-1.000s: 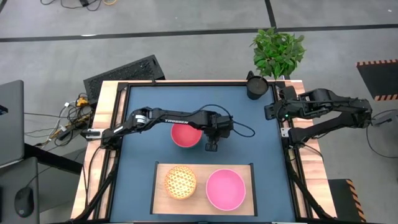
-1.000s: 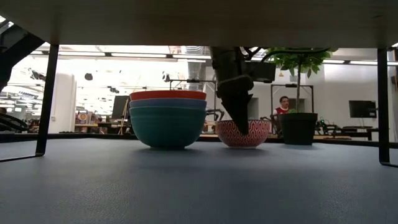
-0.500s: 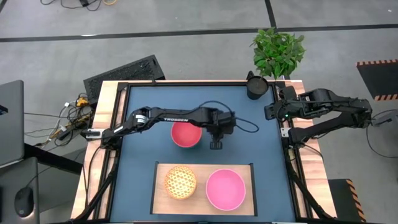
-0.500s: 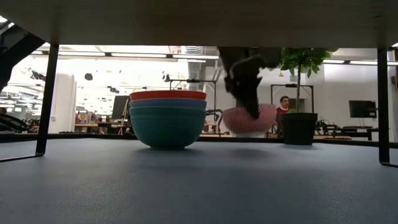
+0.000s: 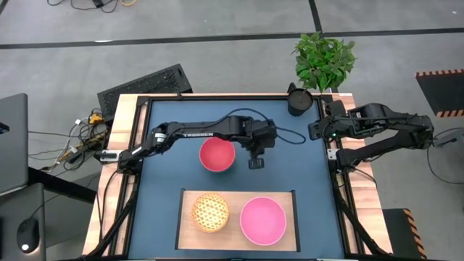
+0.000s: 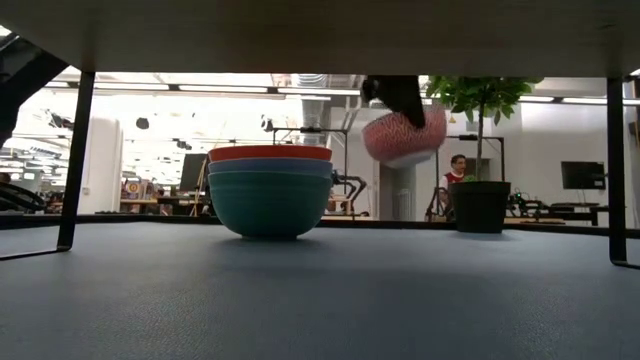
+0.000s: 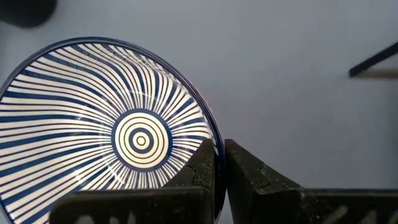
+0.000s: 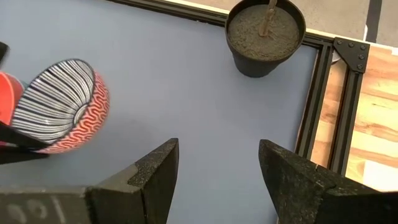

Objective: Place and stack bowls onto a shelf
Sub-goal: Stack the blue patterned bowl on top of the orange patterned bowl on the shelf

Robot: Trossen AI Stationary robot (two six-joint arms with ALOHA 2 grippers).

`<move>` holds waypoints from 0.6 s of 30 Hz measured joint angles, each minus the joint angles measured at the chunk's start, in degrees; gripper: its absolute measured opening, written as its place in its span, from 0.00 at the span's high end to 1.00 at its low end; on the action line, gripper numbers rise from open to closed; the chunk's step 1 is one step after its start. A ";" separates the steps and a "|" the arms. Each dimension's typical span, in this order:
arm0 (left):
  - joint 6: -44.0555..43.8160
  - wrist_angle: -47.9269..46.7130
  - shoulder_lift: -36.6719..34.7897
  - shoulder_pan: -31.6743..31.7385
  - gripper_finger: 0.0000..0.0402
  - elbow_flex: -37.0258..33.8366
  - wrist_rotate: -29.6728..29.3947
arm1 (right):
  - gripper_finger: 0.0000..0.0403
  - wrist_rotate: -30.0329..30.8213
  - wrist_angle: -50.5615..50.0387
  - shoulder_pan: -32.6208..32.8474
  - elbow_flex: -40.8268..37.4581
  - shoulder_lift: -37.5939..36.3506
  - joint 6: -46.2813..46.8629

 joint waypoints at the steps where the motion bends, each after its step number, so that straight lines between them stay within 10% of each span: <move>1: -0.35 -0.09 -0.46 -0.13 1.00 0.07 0.01 | 0.38 0.00 0.01 0.00 0.00 0.01 -0.16; 18: -1.42 -6.24 -10.98 -5.97 1.00 0.12 -0.55 | 0.38 0.01 -0.01 0.01 0.00 0.01 -0.35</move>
